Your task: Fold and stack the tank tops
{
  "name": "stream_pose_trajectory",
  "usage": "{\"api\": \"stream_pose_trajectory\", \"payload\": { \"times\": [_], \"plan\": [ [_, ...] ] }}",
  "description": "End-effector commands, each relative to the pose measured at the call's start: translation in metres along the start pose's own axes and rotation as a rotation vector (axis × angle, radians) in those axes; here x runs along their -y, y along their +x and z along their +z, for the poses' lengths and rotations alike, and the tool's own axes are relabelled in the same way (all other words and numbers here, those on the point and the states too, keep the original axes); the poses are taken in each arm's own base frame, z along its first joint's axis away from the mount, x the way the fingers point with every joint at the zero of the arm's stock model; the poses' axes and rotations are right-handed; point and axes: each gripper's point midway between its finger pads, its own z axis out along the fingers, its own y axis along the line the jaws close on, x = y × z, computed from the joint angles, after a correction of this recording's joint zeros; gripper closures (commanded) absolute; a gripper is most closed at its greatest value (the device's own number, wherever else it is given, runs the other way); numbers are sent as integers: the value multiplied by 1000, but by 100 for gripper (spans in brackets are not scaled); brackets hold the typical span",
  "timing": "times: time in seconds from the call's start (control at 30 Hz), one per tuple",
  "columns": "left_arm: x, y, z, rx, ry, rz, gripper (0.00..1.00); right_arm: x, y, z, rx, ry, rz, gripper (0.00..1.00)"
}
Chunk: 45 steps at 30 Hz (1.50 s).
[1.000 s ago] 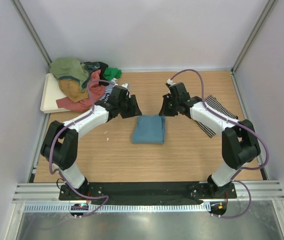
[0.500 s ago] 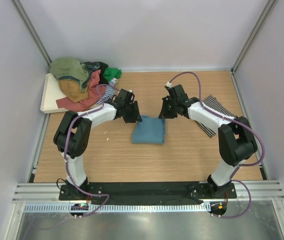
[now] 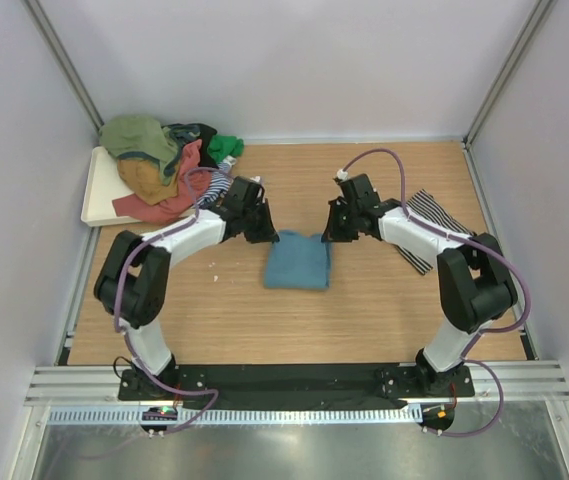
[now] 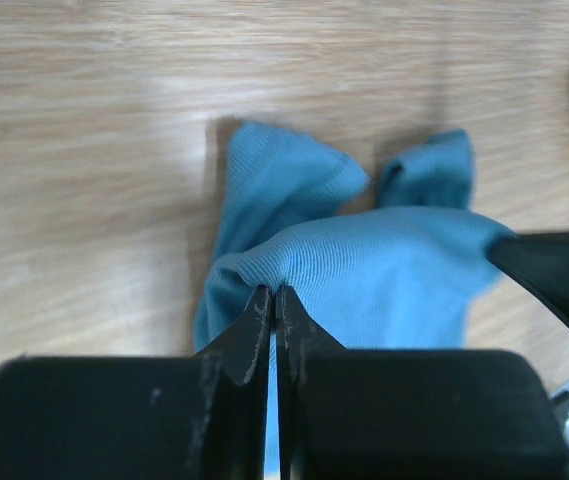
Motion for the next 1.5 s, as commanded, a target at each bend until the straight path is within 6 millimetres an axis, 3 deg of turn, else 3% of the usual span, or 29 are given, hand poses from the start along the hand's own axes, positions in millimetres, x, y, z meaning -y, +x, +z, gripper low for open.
{"api": "stream_pose_trajectory", "payload": {
  "times": [0.0, 0.2, 0.77, 0.97, 1.17, 1.23, 1.3, 1.33, 1.37, 1.43, 1.47],
  "plan": [
    [27, -29, -46, 147, 85, 32, 100, -14, -17, -22, 80, -55, -5, 99],
    [36, -39, -61, 195, 103, 43, 100, -11, -27, -30, 114, -27, 7, 99],
    [49, -60, -27, 173, 125, 49, 100, 11, -48, -44, 190, 55, 39, 99],
    [53, -70, -5, 178, 130, 48, 100, 36, -63, -20, 175, 105, 86, 99],
    [40, -76, 47, 157, 86, 39, 100, 69, -76, 24, 162, 124, 183, 98],
    [32, -74, 62, 140, 61, 34, 100, 71, -76, 33, 146, 116, 193, 93],
    [30, -76, 64, 136, 57, 21, 87, 72, -77, 37, 145, 123, 200, 77],
    [29, -78, 63, 137, 59, 19, 76, 73, -78, 35, 150, 126, 200, 62],
    [31, -77, 60, 139, 61, 23, 60, 70, -79, 29, 165, 119, 196, 57],
    [31, -80, 52, 159, 55, 31, 50, 71, -84, 19, 197, 130, 194, 52],
    [34, -85, 38, 182, 57, 35, 44, 67, -86, 8, 215, 124, 183, 52]
  ]
}}
